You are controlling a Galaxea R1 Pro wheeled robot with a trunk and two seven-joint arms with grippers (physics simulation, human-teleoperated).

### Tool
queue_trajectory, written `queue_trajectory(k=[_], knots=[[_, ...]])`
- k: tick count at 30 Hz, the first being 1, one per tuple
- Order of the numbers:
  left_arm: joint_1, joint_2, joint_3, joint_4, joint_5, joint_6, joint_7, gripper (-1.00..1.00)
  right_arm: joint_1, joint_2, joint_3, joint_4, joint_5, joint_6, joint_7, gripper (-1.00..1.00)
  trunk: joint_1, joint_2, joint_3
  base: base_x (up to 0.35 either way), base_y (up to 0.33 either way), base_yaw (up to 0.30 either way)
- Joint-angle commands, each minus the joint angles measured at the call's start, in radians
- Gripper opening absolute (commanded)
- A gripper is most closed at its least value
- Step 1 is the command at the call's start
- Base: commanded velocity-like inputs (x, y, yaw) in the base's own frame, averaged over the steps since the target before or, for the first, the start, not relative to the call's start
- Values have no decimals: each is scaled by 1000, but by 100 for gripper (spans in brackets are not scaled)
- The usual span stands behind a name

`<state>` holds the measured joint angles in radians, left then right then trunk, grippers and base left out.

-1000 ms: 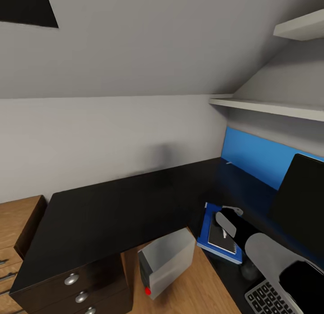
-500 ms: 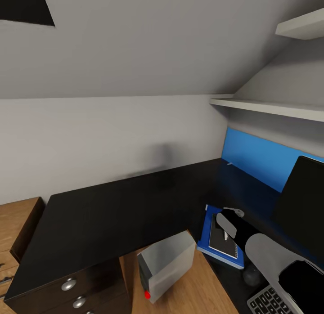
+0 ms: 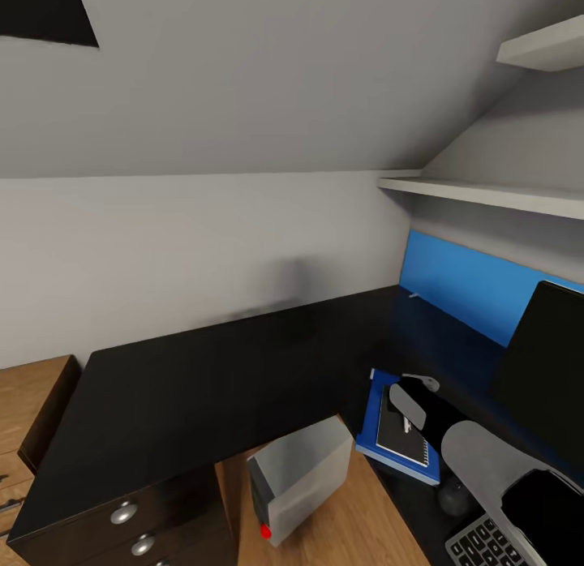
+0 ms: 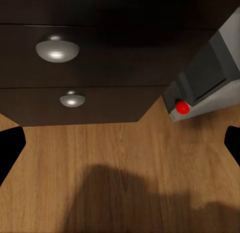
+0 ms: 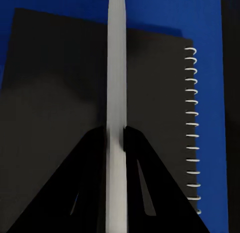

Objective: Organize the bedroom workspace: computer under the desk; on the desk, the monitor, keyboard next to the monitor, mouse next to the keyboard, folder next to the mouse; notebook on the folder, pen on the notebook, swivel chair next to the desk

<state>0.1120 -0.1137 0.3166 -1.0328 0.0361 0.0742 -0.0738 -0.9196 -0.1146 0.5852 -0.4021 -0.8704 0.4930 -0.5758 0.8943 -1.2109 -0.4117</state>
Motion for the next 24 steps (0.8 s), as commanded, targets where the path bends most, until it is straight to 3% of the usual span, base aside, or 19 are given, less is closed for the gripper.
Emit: queue_trajectory(k=[1, 2, 3, 24], knots=[[0, -1, 4, -3, 4, 8, -8, 100, -1, -1, 8, -3, -9, 4, -6, -100, 0, -1, -1, 0, 0, 0], [0, -1, 4, -3, 4, 8, -8, 100, -1, -1, 8, -2, -9, 4, -6, -100, 0, -1, -1, 0, 0, 0], [0, -1, 4, -3, 5, 7, -8, 100, -1, -1, 8, -3, -9, 4, -6, 100, 0, -1, -1, 0, 0, 0], [0, -1, 4, -3, 5, 8, -7, 100, -1, -2, 10, -17, -9, -1, -6, 100, 0, -1, -1, 0, 0, 0]])
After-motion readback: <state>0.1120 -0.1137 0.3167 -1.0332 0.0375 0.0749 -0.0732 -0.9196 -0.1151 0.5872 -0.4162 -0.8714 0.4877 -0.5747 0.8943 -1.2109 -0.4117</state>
